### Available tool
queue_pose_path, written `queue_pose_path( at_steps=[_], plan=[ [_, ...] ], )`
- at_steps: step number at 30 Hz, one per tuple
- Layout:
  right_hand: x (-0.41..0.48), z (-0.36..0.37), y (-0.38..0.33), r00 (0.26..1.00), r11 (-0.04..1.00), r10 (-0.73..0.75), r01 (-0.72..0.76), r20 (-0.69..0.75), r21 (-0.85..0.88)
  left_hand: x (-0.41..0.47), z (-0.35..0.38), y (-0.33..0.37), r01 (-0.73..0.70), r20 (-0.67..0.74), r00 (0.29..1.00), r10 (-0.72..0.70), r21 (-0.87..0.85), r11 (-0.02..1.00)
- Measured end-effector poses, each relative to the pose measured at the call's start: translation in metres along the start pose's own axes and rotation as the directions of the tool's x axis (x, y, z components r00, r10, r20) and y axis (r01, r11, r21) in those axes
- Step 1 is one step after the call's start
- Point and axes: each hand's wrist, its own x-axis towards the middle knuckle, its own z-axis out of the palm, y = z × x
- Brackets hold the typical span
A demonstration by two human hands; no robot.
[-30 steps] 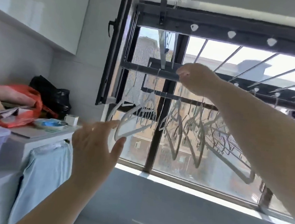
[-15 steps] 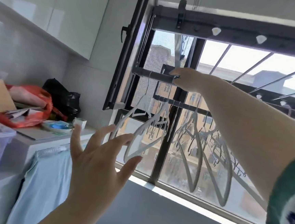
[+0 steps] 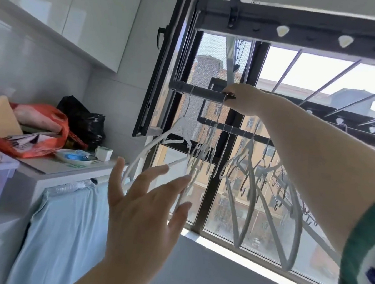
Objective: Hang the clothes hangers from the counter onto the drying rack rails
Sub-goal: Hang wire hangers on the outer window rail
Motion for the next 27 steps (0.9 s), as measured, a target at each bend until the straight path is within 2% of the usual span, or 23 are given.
queue_pose_path(
  at_steps=[8, 16, 23, 27],
  plan=[
    [0.006, 0.004, 0.002, 1.000, 0.999, -0.021, 0.021, 0.017, -0.027, -0.010, 0.017, 0.008, -0.033, 0.002, 0.999, 0.034, -0.078, 0.996],
    [0.005, 0.004, 0.001, 0.999, 1.000, -0.020, 0.021, 0.027, -0.021, -0.013, 0.018, 0.008, 0.130, 0.074, 0.990, -0.116, -0.222, 0.966],
    [0.000, 0.002, 0.000, 1.000, 1.000, -0.015, 0.015, -0.004, -0.017, -0.011, 0.016, 0.006, 0.165, 0.106, 0.985, -0.139, -0.295, 0.941],
    [-0.008, -0.003, 0.001, 1.000, 1.000, 0.007, -0.006, -0.030, 0.019, -0.011, 0.012, 0.003, 0.242, 0.129, 0.969, -0.209, -0.366, 0.898]
  ],
)
